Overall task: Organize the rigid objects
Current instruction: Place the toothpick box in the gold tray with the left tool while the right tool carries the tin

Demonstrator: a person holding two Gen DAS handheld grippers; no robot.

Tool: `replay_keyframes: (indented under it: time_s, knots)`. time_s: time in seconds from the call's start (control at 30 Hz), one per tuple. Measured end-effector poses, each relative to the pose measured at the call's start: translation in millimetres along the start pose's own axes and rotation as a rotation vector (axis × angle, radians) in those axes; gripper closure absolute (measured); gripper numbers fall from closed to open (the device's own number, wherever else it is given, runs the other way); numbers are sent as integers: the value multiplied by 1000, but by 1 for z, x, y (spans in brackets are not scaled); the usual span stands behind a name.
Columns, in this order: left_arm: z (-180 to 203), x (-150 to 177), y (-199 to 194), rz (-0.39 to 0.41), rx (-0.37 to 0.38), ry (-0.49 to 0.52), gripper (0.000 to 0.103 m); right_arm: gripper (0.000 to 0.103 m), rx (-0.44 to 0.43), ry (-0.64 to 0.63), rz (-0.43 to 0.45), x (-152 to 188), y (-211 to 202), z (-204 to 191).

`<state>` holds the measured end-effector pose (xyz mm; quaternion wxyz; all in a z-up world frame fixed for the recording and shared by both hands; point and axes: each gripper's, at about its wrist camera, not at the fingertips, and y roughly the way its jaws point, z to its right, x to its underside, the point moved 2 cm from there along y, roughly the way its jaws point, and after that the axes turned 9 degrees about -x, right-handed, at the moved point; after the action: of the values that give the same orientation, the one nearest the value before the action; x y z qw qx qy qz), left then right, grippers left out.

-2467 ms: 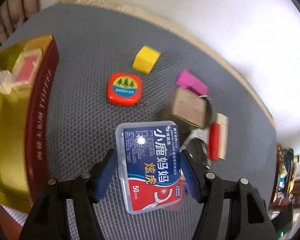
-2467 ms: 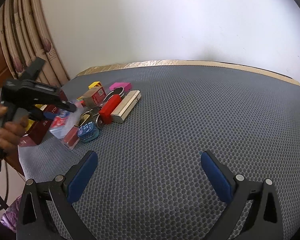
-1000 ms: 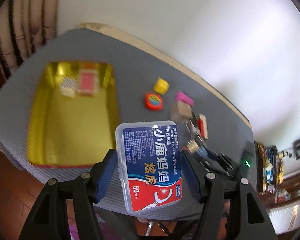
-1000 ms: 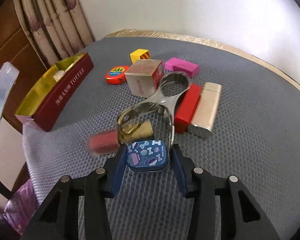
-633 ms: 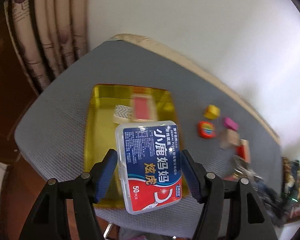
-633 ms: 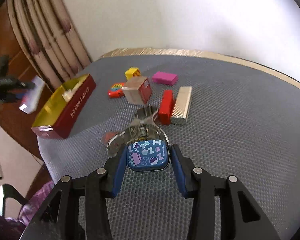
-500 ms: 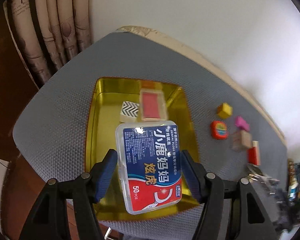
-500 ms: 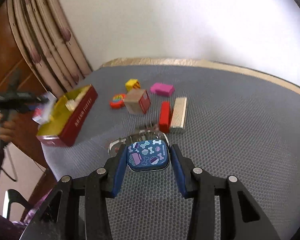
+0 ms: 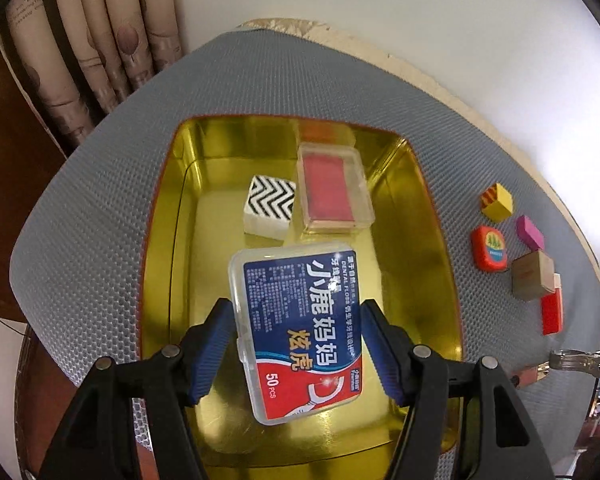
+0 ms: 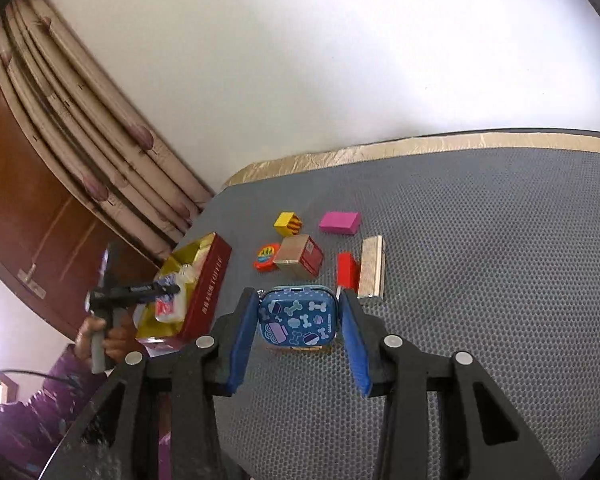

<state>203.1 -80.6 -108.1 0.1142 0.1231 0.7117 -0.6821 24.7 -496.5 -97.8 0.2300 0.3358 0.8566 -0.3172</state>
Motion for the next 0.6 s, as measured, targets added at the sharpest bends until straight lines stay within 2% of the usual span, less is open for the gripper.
replay_keyframes:
  time_s: [0.17, 0.3, 0.43, 0.6]
  knots:
    - [-3, 2, 1, -2, 8, -8, 37, 64, -75, 45, 58, -22, -19, -5]
    - [-2, 0, -4, 23, 11, 22, 37, 64, -88, -27, 73, -45, -27, -33]
    - [-1, 2, -9, 42, 16, 31, 37, 64, -110, -102, 24, -51, -7, -65]
    - [-5, 0, -14, 46, 13, 28, 37, 64, -174, -137, -50, -42, 40, -94]
